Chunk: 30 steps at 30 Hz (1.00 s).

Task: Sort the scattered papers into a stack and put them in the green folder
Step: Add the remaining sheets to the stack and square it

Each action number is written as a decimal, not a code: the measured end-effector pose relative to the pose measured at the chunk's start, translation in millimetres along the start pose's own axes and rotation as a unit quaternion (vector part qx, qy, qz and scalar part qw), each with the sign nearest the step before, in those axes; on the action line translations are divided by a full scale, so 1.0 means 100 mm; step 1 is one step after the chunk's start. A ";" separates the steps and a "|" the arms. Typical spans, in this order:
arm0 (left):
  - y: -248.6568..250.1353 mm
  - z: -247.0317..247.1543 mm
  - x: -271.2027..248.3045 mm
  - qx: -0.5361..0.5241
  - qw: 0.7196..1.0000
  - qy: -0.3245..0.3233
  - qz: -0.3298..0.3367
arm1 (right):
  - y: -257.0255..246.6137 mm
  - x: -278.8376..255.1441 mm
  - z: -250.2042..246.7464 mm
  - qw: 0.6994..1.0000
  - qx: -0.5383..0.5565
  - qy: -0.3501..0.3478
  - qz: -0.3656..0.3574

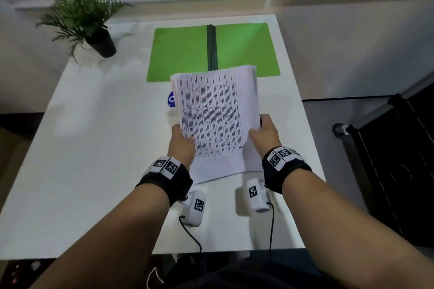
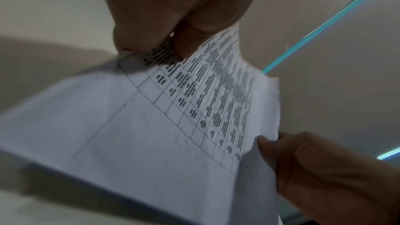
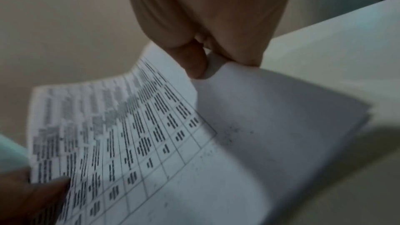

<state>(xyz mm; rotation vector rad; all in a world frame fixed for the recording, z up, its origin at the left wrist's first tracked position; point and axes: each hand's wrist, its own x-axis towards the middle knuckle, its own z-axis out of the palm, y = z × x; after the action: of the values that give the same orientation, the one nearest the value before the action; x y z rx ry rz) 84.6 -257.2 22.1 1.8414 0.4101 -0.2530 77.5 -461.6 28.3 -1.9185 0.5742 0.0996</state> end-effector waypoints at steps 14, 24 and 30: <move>0.38 -1.52 0.35 -0.212 0.967 0.005 0.140 | -1.24 -0.27 1.00 0.961 0.262 -0.007 -0.092; 0.28 -1.49 0.60 -0.172 0.978 -0.024 0.113 | -1.13 -0.18 1.08 0.984 0.165 0.001 -0.074; 0.48 -1.48 0.63 -0.091 0.984 0.044 0.144 | -1.44 -0.20 0.87 0.950 -0.063 0.112 -0.284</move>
<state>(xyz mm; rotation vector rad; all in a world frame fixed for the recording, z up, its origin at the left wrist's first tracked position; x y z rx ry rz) 156.9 -119.7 85.7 1.7102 0.2143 0.0622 139.3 -333.2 120.5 -2.1635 0.1425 -0.4670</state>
